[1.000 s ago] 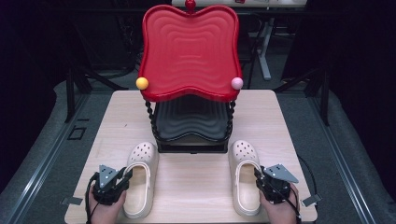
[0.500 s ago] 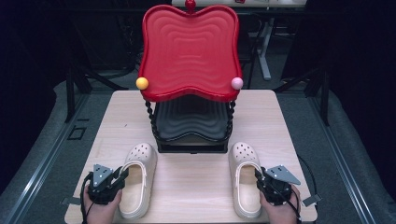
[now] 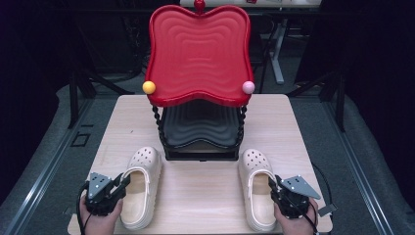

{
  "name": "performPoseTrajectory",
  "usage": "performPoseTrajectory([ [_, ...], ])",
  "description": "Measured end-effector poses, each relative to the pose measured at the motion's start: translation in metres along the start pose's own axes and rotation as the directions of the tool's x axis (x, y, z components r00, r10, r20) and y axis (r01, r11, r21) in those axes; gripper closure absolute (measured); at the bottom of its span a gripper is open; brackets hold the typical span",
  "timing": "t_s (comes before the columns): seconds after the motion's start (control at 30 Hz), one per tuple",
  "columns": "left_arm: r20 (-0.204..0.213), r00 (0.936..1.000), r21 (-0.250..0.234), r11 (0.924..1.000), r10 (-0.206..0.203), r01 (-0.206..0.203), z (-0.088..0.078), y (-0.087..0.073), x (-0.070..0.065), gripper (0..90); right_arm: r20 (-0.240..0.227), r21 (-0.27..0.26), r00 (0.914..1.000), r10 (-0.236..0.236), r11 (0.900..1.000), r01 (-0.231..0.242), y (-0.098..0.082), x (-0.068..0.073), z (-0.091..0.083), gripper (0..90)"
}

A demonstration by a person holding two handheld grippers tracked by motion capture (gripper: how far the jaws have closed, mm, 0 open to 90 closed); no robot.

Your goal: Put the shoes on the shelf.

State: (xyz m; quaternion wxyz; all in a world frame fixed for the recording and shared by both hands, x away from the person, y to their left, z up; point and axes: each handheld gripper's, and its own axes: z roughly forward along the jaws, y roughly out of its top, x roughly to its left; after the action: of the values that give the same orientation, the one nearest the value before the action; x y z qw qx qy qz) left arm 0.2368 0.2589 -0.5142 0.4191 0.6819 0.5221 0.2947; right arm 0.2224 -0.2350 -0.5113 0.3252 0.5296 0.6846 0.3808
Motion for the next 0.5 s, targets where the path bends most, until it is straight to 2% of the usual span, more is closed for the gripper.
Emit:
performPoseTrajectory([
  [0.2, 0.015, 0.9999, -0.037, 0.9993, -0.001, 0.001, -0.014, 0.009, -0.003, 75.4, -0.003, -0.027, 1.0000, -0.009, 1.000, 0.009, 0.008, 0.005, -0.013, 74.8],
  [0.33, 0.029, 0.9994, -0.058, 0.9982, 0.018, -0.016, -0.023, 0.013, -0.006, 75.5, -0.012, -0.049, 0.9999, -0.006, 0.999, 0.006, 0.014, 0.009, -0.021, 74.9],
  [0.5, 0.038, 0.9988, -0.084, 0.9960, 0.033, -0.029, -0.033, 0.017, -0.012, 75.5, -0.027, -0.084, 0.9993, -0.027, 0.996, 0.024, 0.024, 0.014, -0.034, 74.9],
])
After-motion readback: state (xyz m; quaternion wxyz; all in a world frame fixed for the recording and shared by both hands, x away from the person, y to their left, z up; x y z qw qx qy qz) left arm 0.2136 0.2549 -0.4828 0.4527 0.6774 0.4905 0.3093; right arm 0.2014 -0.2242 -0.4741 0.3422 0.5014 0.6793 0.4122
